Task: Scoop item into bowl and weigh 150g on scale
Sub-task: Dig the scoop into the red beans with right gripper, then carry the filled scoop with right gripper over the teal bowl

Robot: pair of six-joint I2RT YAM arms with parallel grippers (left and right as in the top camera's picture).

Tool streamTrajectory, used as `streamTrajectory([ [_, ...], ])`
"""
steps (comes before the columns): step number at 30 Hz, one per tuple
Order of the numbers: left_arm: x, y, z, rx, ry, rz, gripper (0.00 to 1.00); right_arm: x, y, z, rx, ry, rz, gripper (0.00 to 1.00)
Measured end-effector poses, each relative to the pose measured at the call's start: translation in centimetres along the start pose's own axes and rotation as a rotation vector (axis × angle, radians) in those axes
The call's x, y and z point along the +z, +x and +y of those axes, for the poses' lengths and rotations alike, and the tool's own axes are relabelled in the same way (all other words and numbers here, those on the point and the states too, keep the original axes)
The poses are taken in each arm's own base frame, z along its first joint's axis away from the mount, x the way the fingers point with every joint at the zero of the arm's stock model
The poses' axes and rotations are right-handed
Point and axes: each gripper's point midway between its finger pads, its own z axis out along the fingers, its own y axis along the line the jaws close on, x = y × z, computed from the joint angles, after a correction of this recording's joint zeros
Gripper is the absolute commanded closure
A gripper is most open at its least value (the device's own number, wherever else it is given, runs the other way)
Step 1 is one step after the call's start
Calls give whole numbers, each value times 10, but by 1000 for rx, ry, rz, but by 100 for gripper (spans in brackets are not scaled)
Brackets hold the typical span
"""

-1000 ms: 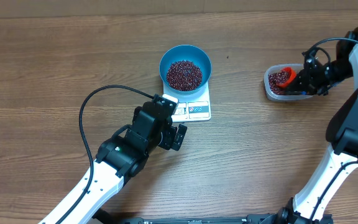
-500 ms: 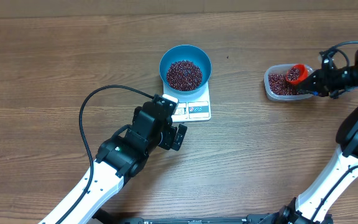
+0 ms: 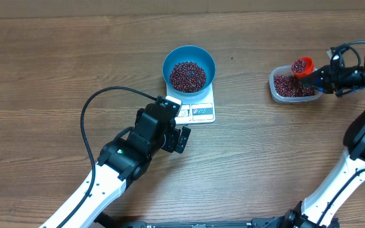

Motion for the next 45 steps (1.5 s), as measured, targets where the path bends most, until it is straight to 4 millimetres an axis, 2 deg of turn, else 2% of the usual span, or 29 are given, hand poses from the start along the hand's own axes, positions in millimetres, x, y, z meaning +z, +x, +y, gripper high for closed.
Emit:
streamTrajectory([
  [3, 0, 0, 0, 0, 0, 0, 0, 10, -1, 11, -16, -24, 13, 96],
  [13, 0, 0, 0, 0, 0, 0, 0, 63, 5, 60, -111, -109, 107, 96],
  [25, 0, 0, 0, 0, 0, 0, 0, 129, 32, 109, -237, -150, 257, 96],
  [31, 0, 0, 0, 0, 0, 0, 1, 151, 39, 141, -337, -146, 301, 96],
  [37, 0, 0, 0, 0, 0, 0, 0, 168, 41, 167, -442, -45, 327, 96],
  [42, 0, 0, 0, 0, 0, 0, 0, 193, 50, 169, -493, 128, 365, 96],
  [45, 0, 0, 0, 0, 0, 0, 0, 207, 55, 161, -503, 265, 381, 96],
])
